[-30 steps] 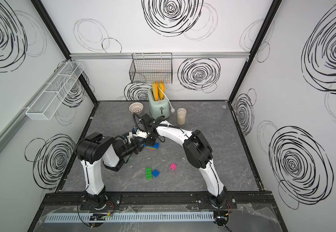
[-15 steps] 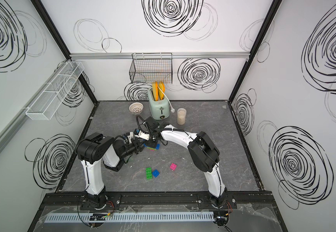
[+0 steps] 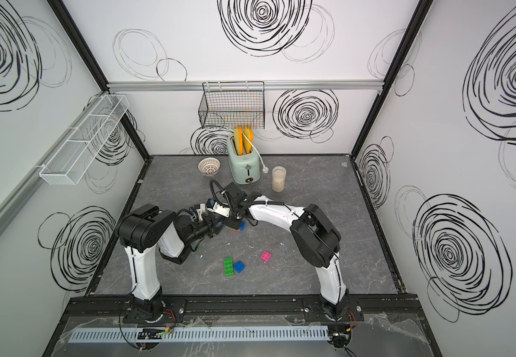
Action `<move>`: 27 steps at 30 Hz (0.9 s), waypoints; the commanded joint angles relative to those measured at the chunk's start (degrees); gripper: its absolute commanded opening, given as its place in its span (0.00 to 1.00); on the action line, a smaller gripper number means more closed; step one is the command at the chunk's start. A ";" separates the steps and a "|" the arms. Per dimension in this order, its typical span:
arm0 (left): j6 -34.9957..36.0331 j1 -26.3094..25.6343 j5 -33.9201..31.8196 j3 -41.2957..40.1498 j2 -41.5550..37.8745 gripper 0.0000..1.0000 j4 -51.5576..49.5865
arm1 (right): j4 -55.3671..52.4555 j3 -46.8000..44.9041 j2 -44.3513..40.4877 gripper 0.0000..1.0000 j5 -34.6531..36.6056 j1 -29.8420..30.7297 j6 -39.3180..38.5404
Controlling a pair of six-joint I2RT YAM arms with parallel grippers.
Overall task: Assemble a heart with lego
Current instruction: Assemble the lego brick with the lego brick.
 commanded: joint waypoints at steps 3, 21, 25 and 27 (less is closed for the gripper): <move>-1.32 -1.41 1.70 0.18 0.74 0.48 13.15 | -2.19 -2.43 1.47 0.23 2.50 0.12 -0.18; -0.45 -1.43 1.44 0.08 1.04 0.41 13.10 | -1.02 -4.68 -9.40 0.63 -5.89 -3.53 5.17; -0.20 -1.14 1.26 0.21 1.13 0.41 13.11 | -2.55 -7.49 -13.26 0.73 -6.92 -3.10 8.56; -0.12 -0.98 1.04 0.14 1.14 0.41 13.10 | -2.35 -9.68 -14.85 0.75 -5.67 -2.48 11.46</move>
